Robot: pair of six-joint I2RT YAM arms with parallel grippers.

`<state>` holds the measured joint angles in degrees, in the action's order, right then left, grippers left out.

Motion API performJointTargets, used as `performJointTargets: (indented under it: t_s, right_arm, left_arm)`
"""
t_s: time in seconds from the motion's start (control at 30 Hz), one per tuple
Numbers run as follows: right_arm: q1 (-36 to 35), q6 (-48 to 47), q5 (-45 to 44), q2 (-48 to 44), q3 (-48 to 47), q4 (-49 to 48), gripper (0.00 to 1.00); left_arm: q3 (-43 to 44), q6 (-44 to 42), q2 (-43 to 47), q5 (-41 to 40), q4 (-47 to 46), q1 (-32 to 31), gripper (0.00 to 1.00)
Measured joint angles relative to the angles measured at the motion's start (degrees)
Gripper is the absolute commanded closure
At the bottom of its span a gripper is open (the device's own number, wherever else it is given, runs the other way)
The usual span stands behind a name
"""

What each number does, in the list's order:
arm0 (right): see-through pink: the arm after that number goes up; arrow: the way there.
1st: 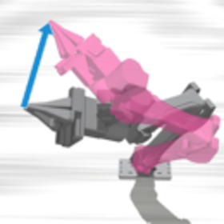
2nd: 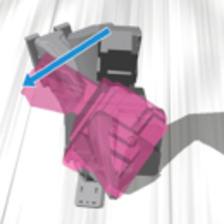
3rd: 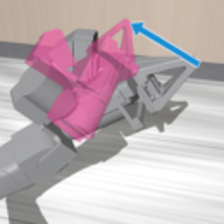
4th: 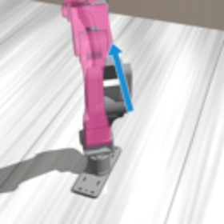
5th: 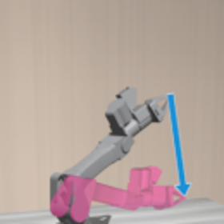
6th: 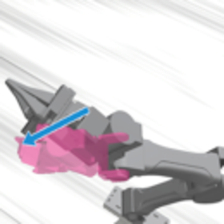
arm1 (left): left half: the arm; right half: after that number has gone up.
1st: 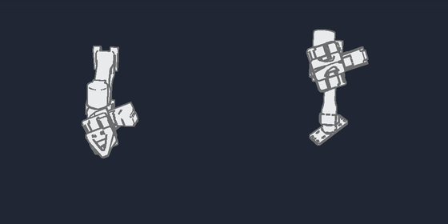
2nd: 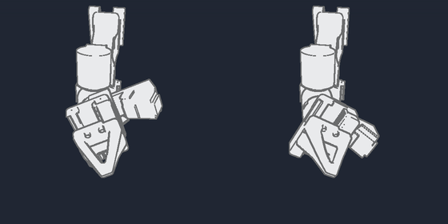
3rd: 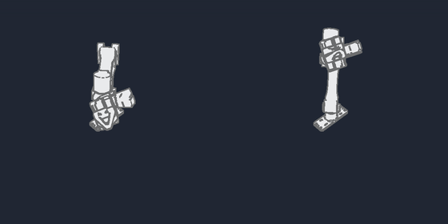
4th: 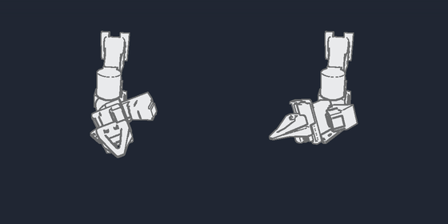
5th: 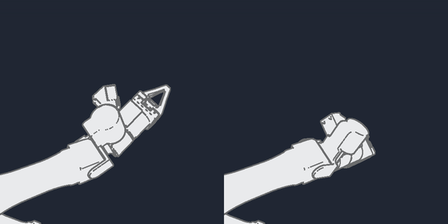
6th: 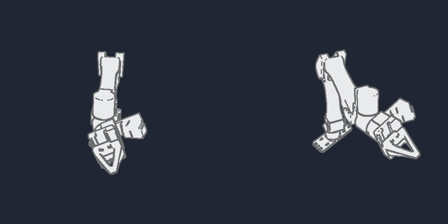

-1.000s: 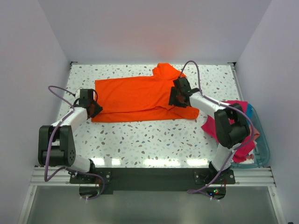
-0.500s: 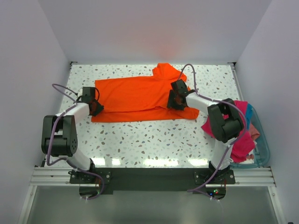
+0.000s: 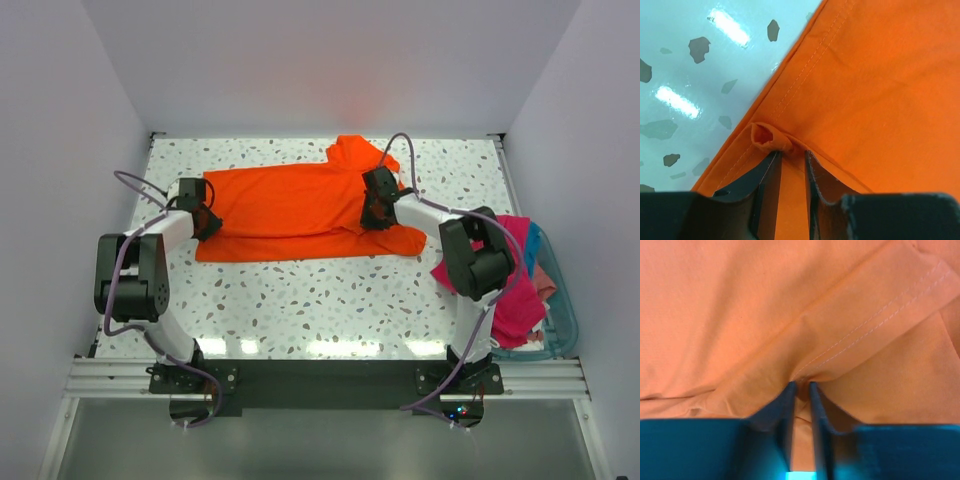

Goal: Fold and stack the t-shirts
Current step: Fold the tshirt

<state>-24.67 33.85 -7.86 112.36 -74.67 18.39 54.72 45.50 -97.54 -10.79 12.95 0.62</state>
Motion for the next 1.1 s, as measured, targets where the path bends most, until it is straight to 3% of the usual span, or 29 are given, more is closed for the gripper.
performJointTargets:
  t_s: [0.17, 0.7, 0.9, 1.0, 1.03, 1.07, 1.1]
  right_arm:
    - [0.0, -0.2, -0.1, 1.0, -1.9, 0.3, 0.99]
    - [0.0, -2.2, -0.3, 8.1, -17.1, 1.7, 1.0]
    - [0.0, -4.1, 0.0, 11.8, -20.8, 1.3, 1.0]
    - [0.0, -5.4, 0.5, 13.5, -22.7, 1.2, 0.91]
    - [0.0, -5.9, 0.6, 14.1, -23.7, 1.4, 0.84]
    - [0.0, -6.4, 0.8, 14.7, -24.5, 1.3, 0.7]
    - [0.0, -6.8, 1.0, 15.3, -25.5, 1.2, 0.65]
  left_arm:
    - [1.5, 0.0, -0.9, -0.3, 0.1, 0.0, 0.71]
    - [7.6, -0.1, -5.6, -0.5, 0.1, 0.2, 0.72]
    - [8.5, -0.5, -5.8, -0.5, 0.1, 0.6, 0.67]
    - [8.6, -0.7, -5.7, -0.5, 0.1, 0.6, 0.59]
    - [8.6, -0.8, -5.7, -0.5, 0.1, 0.6, 0.56]
    - [8.6, -1.0, -5.6, -0.4, 0.1, 0.6, 0.53]
    - [8.6, -1.1, -5.5, -0.3, 0.1, 0.7, 0.5]
